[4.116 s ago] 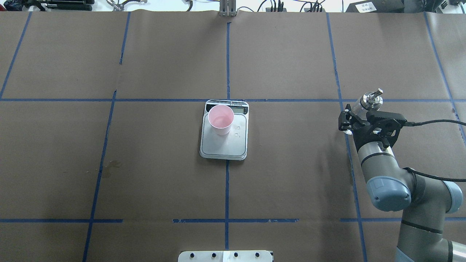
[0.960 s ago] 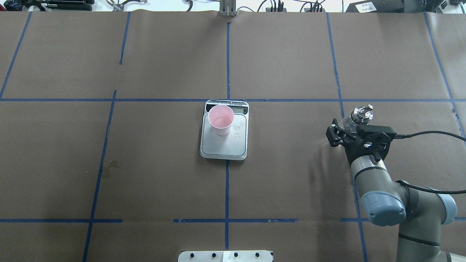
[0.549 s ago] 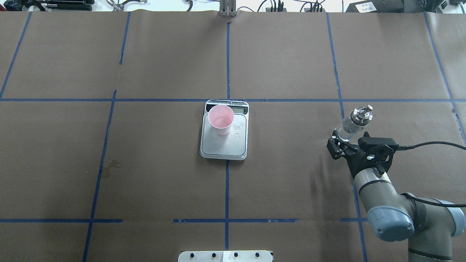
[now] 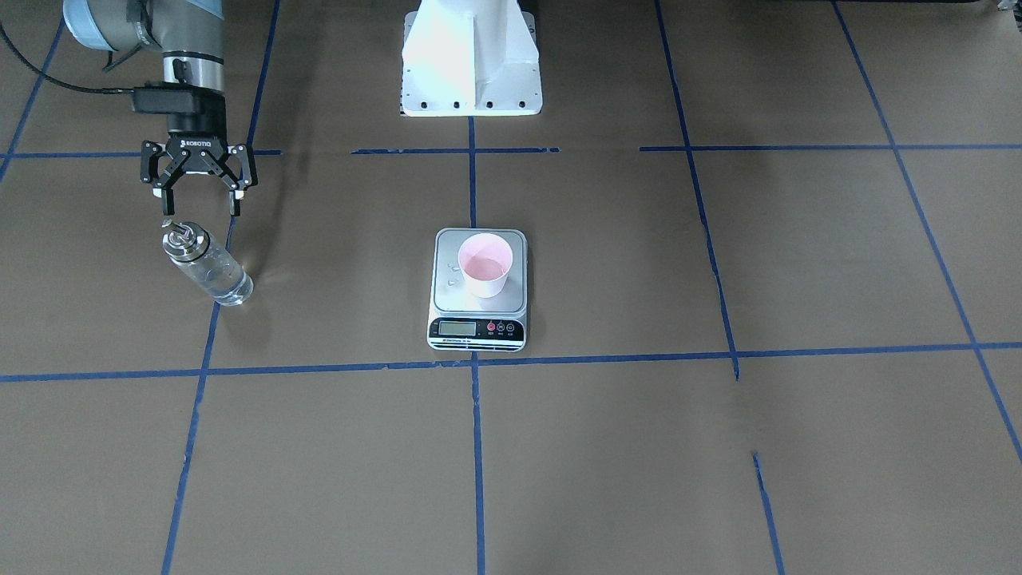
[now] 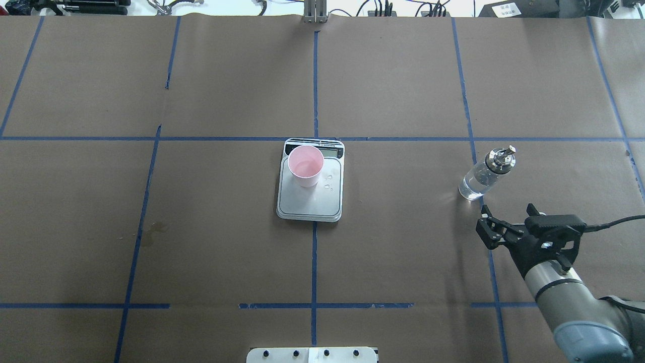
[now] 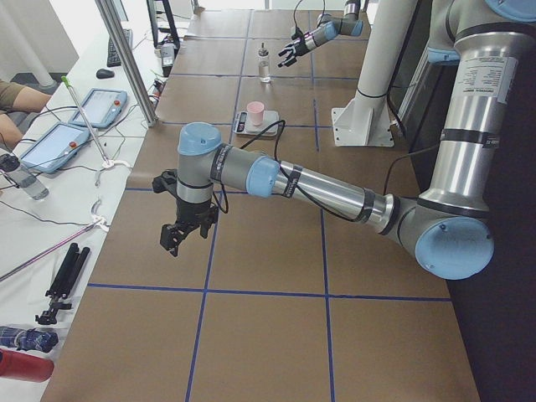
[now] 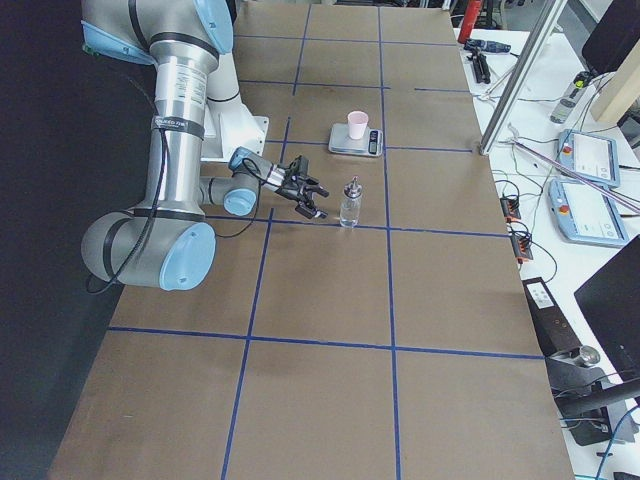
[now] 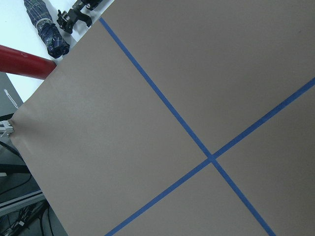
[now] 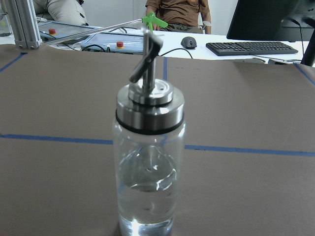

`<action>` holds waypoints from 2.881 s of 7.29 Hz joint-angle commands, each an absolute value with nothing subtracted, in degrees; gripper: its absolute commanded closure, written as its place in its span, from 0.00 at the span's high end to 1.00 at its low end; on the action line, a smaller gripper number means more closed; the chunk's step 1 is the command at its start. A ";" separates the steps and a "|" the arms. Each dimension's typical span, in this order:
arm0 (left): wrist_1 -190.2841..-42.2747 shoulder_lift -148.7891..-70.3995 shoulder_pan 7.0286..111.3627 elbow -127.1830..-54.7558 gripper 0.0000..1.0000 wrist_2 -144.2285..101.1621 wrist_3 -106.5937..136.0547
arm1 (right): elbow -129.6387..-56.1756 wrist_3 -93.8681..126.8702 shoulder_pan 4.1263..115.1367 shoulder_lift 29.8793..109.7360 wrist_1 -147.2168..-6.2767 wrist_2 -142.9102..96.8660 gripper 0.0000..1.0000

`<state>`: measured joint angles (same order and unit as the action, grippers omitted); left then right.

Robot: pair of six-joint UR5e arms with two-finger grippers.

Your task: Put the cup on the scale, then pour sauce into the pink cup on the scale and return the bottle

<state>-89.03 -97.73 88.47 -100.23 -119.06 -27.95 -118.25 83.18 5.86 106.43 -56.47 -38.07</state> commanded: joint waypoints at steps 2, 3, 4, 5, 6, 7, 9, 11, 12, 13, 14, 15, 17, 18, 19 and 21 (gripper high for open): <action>-89.03 -97.73 88.50 -100.37 1.00 -119.09 -27.95 | -130.41 82.97 5.09 118.10 -56.51 -37.88 1.00; -89.03 -97.73 88.51 -100.28 1.00 -119.09 -27.95 | -132.00 82.45 6.32 118.21 -56.51 -37.97 1.00; -89.03 -97.65 88.51 -100.28 1.00 -119.09 -27.95 | -132.10 81.83 8.94 118.21 -56.51 -38.58 1.00; -89.03 -97.65 88.51 -100.28 1.00 -119.09 -27.95 | -133.58 76.87 14.10 117.52 -56.51 -43.28 1.00; -89.12 -97.65 88.51 -100.28 1.00 -119.09 -27.95 | -134.55 71.77 20.15 116.47 -56.51 -49.51 1.00; -89.03 -97.73 88.51 -100.54 1.00 -119.09 -27.95 | -134.82 66.76 26.65 115.85 -56.34 -56.36 1.00; -89.03 -97.73 88.51 -100.90 1.00 -119.09 -27.95 | -134.56 59.88 38.70 114.53 -56.25 -70.95 1.00; -89.03 -97.65 88.51 -101.51 1.00 -119.09 -27.95 | -133.08 45.87 55.54 113.48 -56.25 -94.09 1.00; -89.03 -97.73 88.51 -101.51 1.00 -119.09 -27.86 | -127.93 35.00 66.25 111.03 -56.34 -107.70 1.00; -89.03 -97.82 88.51 -101.51 1.00 -119.09 -27.86 | -119.96 24.54 75.84 107.00 -56.42 -119.67 1.00; -89.03 -97.74 88.42 -101.43 1.00 -119.09 -27.86 | -113.97 17.47 82.90 104.61 -57.21 -127.80 1.00; -89.03 -97.82 88.42 -101.43 1.00 -119.09 -27.86 | -108.77 10.53 87.67 103.89 -58.35 -133.97 1.00; -89.21 -97.47 88.51 -101.43 1.00 -119.09 -28.04 | -107.66 -6.76 92.62 103.98 -74.16 -135.80 1.00; -89.21 -97.12 88.51 -101.16 1.00 -119.18 -28.04 | -107.84 -13.73 93.51 102.06 -84.97 -133.53 1.00; -89.03 -96.77 88.51 -100.47 1.00 -119.35 -28.12 | -108.10 -16.58 96.73 100.91 -93.52 -132.37 1.00; -88.42 -96.33 88.85 -92.95 1.00 -133.77 -28.47 | -107.76 -16.88 98.26 101.68 -98.59 -132.19 1.00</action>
